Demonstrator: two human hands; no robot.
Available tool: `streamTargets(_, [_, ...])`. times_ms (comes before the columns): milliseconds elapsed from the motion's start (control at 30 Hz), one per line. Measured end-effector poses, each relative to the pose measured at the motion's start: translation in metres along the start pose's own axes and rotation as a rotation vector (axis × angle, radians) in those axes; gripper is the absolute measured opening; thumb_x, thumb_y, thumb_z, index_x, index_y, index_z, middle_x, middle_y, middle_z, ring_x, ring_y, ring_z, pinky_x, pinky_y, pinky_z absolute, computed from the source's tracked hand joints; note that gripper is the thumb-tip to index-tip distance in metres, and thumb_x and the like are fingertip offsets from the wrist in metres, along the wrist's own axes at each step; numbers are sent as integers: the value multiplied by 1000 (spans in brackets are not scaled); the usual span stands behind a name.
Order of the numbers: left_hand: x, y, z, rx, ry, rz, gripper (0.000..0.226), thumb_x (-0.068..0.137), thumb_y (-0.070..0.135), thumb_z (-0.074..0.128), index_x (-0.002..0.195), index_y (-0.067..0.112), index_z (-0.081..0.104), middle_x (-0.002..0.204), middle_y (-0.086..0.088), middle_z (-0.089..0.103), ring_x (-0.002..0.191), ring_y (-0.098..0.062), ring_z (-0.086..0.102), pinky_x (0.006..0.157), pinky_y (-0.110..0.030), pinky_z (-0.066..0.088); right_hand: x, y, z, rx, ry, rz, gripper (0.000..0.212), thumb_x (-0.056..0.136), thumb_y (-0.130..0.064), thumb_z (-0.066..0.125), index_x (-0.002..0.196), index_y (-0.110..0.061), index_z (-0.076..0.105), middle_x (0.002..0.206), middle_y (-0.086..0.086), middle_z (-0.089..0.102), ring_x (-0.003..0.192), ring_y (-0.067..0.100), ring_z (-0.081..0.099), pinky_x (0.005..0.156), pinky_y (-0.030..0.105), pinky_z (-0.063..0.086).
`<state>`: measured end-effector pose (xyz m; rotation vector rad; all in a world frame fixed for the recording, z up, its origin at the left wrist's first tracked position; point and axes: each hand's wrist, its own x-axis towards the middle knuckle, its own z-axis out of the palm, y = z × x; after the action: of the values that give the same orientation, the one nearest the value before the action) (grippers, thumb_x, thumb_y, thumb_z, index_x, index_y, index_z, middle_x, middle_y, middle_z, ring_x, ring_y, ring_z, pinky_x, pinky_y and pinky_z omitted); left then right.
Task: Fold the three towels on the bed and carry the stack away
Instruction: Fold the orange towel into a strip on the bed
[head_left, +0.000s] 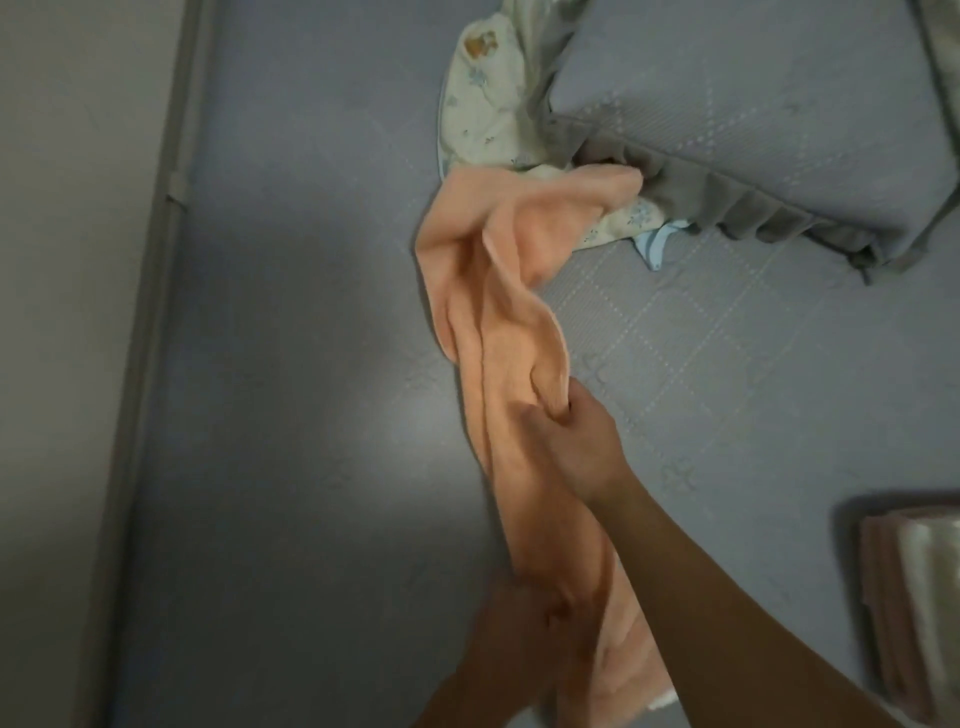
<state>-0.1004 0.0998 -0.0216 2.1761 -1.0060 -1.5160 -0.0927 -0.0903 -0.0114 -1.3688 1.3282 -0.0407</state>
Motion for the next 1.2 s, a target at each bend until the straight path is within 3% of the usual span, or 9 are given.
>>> streamTargets(67, [15, -5, -25, -313, 322, -141, 27, 83, 48, 52, 76, 22, 57, 73, 9, 63, 68, -5, 60, 64, -24, 43, -7, 9, 0, 65, 23, 6, 20, 88, -31, 60, 107, -28, 68, 91, -13, 71, 83, 2, 65, 72, 20, 50])
streamTargets(167, [55, -14, -79, -615, 700, -245, 7, 87, 12, 62, 88, 20, 60, 81, 2, 65, 77, -18, 62, 70, -27, 48, -24, 24, -10, 211, 66, 98, 15, 90, -20, 58, 93, -22, 72, 80, -5, 73, 75, 9, 67, 66, 25, 52])
streamTargets(333, [106, 24, -121, -1033, 345, -281, 13, 91, 19, 61, 103, 14, 63, 90, -15, 67, 76, -28, 62, 65, -34, 49, -52, 49, -48, 325, 118, 218, 18, 91, -15, 60, 93, -1, 70, 85, 22, 71, 72, 22, 64, 64, 33, 49])
streamTargets(467, [98, 42, -115, -1241, -58, -373, 15, 85, 29, 68, 93, 17, 64, 66, 3, 58, 53, -9, 48, 51, -23, 37, -70, 68, -84, 297, 93, 205, 16, 92, -18, 62, 88, -7, 73, 88, 22, 72, 78, 29, 64, 71, 43, 51])
streamTargets(567, [74, 30, -93, -1209, -152, -330, 26, 76, 30, 73, 96, 17, 65, 74, 3, 64, 61, -10, 53, 59, -23, 41, -75, 79, -100, 246, 86, 197, 18, 92, -18, 61, 90, -3, 72, 88, 20, 71, 82, 33, 64, 78, 51, 54])
streamTargets(700, [25, 4, -56, -1069, 101, -331, 58, 61, 36, 76, 115, 16, 67, 110, 6, 74, 103, -12, 65, 81, -30, 41, -82, 87, -111, 282, 127, 215, 17, 92, -16, 59, 87, -5, 71, 84, 14, 72, 83, 35, 67, 86, 56, 53])
streamTargets(833, [-23, -23, -46, -1014, 287, -289, 59, 46, 39, 78, 103, 26, 70, 96, 19, 73, 91, -8, 61, 75, -31, 38, -93, 88, -134, 329, 168, 218, 18, 94, -17, 59, 90, -2, 68, 86, 14, 66, 80, 26, 61, 85, 56, 53])
streamTargets(1000, [-49, -2, -85, -870, 499, -145, 47, 64, 43, 78, 99, 13, 68, 84, -6, 59, 70, -16, 49, 55, -28, 37, -98, 40, -158, 198, 164, 78, 14, 91, -15, 59, 84, -8, 67, 98, 24, 68, 85, 28, 61, 87, 61, 51])
streamTargets(1200, [-71, 91, -177, -870, 832, -64, 21, 88, 27, 62, 70, 21, 54, 64, -1, 45, 53, -13, 42, 46, -26, 30, -119, -64, -207, 328, 212, -181, 15, 81, -26, 62, 70, -16, 60, 67, -1, 52, 66, 12, 47, 60, 30, 38])
